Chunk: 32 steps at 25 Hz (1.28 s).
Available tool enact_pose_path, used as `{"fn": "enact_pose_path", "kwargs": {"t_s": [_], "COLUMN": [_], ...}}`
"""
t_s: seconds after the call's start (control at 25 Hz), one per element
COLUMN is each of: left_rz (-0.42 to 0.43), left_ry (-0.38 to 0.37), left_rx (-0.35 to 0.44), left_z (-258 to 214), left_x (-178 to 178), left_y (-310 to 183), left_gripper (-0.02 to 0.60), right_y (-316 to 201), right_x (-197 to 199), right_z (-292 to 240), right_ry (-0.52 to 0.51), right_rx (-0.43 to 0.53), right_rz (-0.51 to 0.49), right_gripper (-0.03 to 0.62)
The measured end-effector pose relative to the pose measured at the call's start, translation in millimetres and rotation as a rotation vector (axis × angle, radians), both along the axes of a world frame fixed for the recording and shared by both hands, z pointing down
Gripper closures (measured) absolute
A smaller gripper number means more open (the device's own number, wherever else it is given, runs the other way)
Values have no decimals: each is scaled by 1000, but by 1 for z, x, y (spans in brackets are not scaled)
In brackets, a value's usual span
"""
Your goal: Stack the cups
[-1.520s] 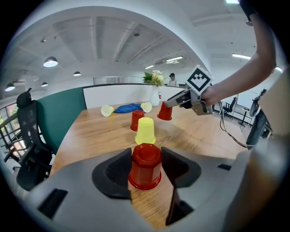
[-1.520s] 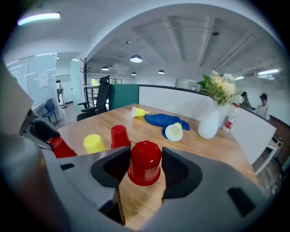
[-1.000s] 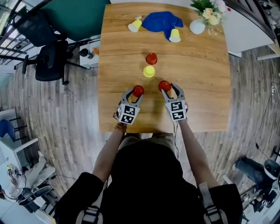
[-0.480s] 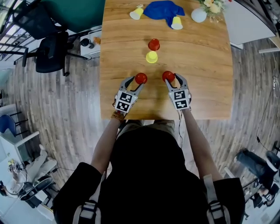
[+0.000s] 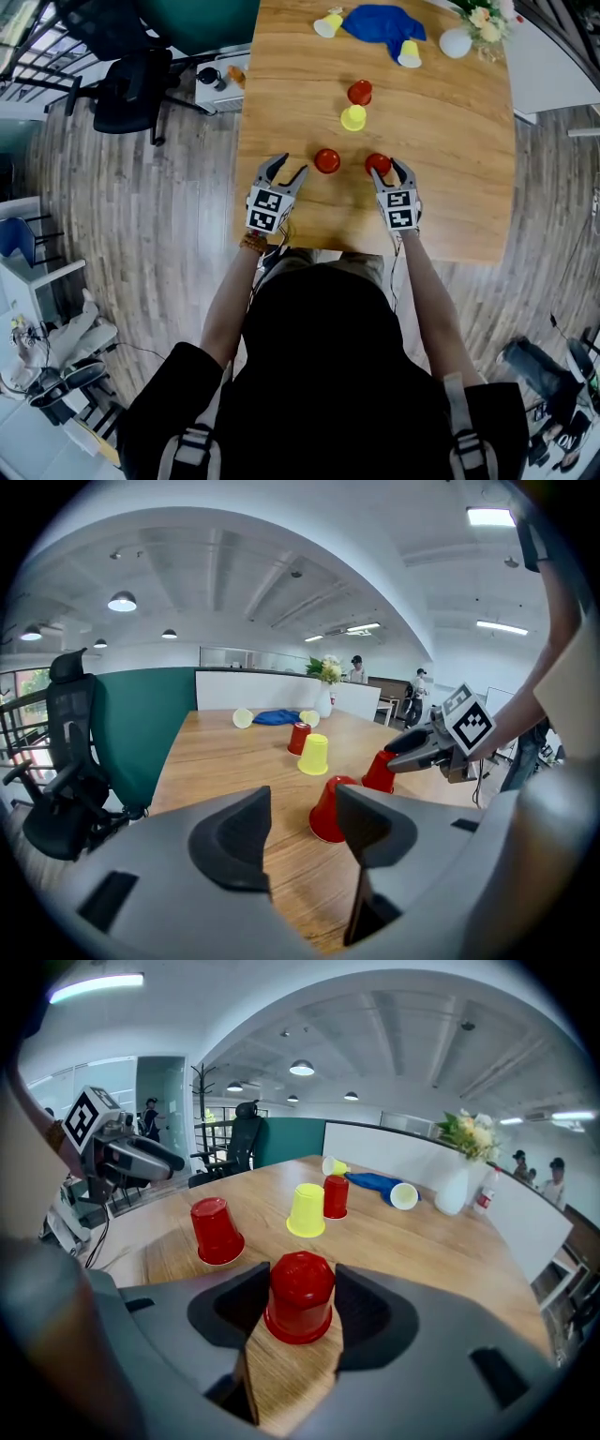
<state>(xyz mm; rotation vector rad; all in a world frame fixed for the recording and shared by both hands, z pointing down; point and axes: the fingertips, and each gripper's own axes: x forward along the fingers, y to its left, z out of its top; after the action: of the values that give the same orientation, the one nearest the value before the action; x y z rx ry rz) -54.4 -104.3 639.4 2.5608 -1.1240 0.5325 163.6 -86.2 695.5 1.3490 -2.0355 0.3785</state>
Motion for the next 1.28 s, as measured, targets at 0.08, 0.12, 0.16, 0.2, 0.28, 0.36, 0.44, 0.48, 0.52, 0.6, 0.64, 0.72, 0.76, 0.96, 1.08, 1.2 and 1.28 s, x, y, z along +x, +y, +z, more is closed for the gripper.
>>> {"fn": "enact_pose_path", "kwargs": {"t_s": [0.08, 0.12, 0.16, 0.2, 0.28, 0.36, 0.44, 0.48, 0.52, 0.6, 0.64, 0.72, 0.76, 0.96, 1.08, 1.2, 1.28], "left_rz": [-11, -15, -19, -23, -31, -35, -37, -37, -38, -37, -37, -38, -38, -46, -56, -63, -68], "left_ry": [8, 13, 19, 25, 35, 41, 47, 50, 53, 55, 56, 59, 60, 64, 63, 60, 57], "left_rx": [13, 19, 24, 29, 36, 38, 39, 39, 40, 41, 41, 42, 44, 55, 60, 58, 56], "left_z": [-6, -9, -11, -13, -17, -19, -20, -20, -20, -20, -21, -23, -24, -29, -31, -32, -32], "left_x": [-5, -7, -9, -10, -15, -19, -20, -20, -20, -21, -22, -22, -23, -21, -20, -20, -20], "left_y": [-1, -2, -2, -2, -1, 0, 1, 1, 2, 2, 2, 2, 3, 8, 12, 19, 25], "left_gripper": [348, 348, 348, 348, 348, 348, 348, 348, 348, 348, 348, 348, 348, 348, 348, 348, 348], "right_y": [-1, -2, -3, -4, -6, -7, -6, -6, -6, -6, -8, -17, -24, -76, -102, -121, -129], "right_x": [-4, -5, -6, -7, -11, -14, -13, -13, -12, -13, -15, -16, -17, -23, -36, -45, -50], "right_z": [2, 3, 3, 3, 4, 5, 5, 5, 5, 0, -6, -26, -37, -60, -55, -39, -27], "right_ry": [4, 6, 9, 12, 15, 12, 8, 10, 13, 5, -9, -32, -29, -6, -6, -13, -11], "right_rx": [-3, -2, -1, -1, -2, -5, -6, -7, -8, -4, 7, 47, 72, 121, 85, 25, -13], "right_rz": [-8, -11, -11, -11, -10, -8, -3, -3, -4, -10, -12, -17, -24, -76, -134, -174, -186], "right_gripper": [362, 362, 362, 362, 362, 361, 361, 361, 361, 352, 330, 324, 324, 324, 321, 306, 306]}}
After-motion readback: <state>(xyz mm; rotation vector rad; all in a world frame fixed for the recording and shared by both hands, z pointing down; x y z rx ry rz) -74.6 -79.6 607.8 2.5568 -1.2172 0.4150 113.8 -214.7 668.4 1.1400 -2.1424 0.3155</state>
